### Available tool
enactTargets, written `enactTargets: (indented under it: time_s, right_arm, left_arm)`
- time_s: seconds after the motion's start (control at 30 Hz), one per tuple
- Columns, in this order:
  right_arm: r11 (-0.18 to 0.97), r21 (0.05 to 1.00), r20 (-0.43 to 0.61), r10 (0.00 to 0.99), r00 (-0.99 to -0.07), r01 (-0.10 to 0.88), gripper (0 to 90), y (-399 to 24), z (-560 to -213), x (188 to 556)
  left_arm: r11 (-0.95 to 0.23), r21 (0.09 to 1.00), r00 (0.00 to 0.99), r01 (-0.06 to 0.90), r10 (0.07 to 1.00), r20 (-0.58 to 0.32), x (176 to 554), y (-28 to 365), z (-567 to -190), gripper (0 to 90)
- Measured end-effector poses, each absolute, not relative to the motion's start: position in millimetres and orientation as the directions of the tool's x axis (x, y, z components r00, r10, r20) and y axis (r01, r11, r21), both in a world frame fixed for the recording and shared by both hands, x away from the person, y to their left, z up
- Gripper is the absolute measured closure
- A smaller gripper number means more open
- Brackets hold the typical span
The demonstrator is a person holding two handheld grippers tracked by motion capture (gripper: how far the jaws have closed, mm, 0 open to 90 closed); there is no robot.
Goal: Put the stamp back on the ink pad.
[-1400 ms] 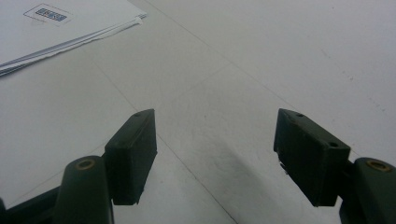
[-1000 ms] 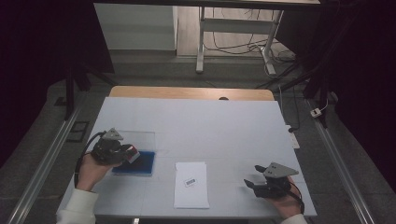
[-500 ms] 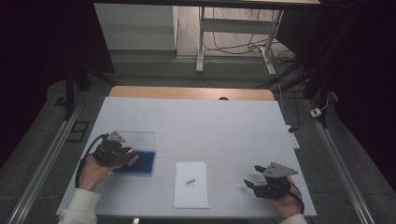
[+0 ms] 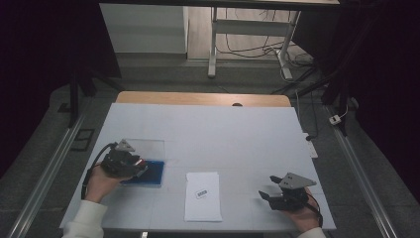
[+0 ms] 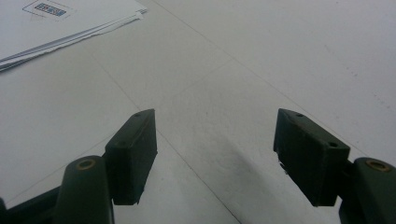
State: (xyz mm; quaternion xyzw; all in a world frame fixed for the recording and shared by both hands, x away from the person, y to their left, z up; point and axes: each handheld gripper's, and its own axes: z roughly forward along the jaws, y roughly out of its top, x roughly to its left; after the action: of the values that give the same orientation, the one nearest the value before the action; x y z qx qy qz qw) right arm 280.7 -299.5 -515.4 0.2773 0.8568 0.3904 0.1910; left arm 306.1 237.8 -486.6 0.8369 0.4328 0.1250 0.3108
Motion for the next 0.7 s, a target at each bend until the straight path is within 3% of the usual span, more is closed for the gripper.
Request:
enactTargets:
  time_s: [0.23,0.7]
  right_arm:
    - [0.534,0.780,-0.108,0.628,-0.771,0.326,29.7,-299.3,-515.8,280.3]
    - [0.516,0.792,-0.107,0.644,-0.757,0.327,29.7,-302.1,-512.0,277.4]
  left_arm:
    - [-0.388,0.701,0.598,0.598,0.799,-0.067,294.4,236.9,-474.9,36.8]
    - [-0.345,0.784,0.619,0.517,0.783,-0.064,246.1,231.2,-475.6,36.9]
